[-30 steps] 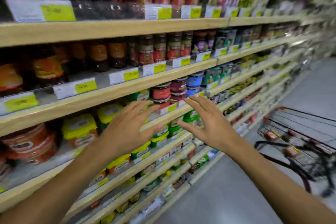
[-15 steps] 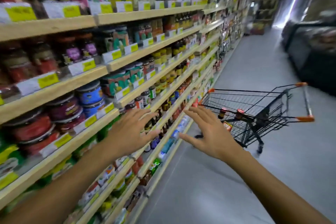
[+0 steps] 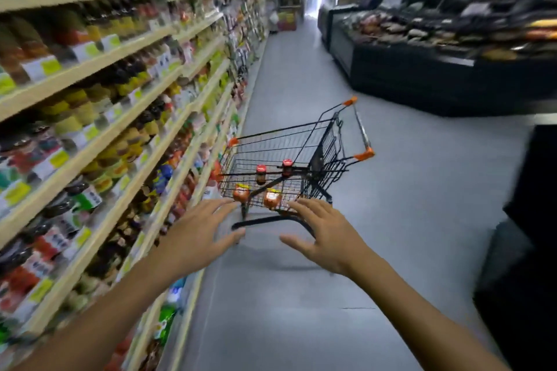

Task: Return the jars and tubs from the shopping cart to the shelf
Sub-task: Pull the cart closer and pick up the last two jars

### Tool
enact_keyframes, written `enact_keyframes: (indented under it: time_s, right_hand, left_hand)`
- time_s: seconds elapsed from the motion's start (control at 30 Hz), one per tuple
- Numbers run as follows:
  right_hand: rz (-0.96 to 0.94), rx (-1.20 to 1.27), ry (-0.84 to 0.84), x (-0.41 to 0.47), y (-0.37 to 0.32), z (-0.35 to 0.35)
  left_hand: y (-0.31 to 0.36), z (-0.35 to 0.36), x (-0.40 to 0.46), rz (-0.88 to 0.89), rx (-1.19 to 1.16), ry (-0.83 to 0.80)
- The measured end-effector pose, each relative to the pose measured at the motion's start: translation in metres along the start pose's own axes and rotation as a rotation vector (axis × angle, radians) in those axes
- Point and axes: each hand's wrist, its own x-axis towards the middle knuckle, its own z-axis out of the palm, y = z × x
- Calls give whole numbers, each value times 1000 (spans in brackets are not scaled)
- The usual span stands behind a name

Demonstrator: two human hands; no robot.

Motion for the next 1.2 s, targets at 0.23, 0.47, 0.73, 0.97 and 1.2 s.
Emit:
enact_keyframes:
  time_s: [0.23,0.47,0.73,0.97,1.2]
  right_hand:
    - [107,-49,-7,85,64,9]
    - [169,-43,-27,228,109,22]
    - [229,-26,-54,349,155,42]
    - [238,-6,-98,445,214,74]
    - [214,57,-141,561,291,125]
  left_hand:
    - [-22,40,132,115,-14,-27]
    - [-106,55,270,106,-116,-90]
    - [-175,73,393,67,-208,-123]
    - [-202,101,484,28,-267,-160]
    - [-234,154,597,32,-263,-215]
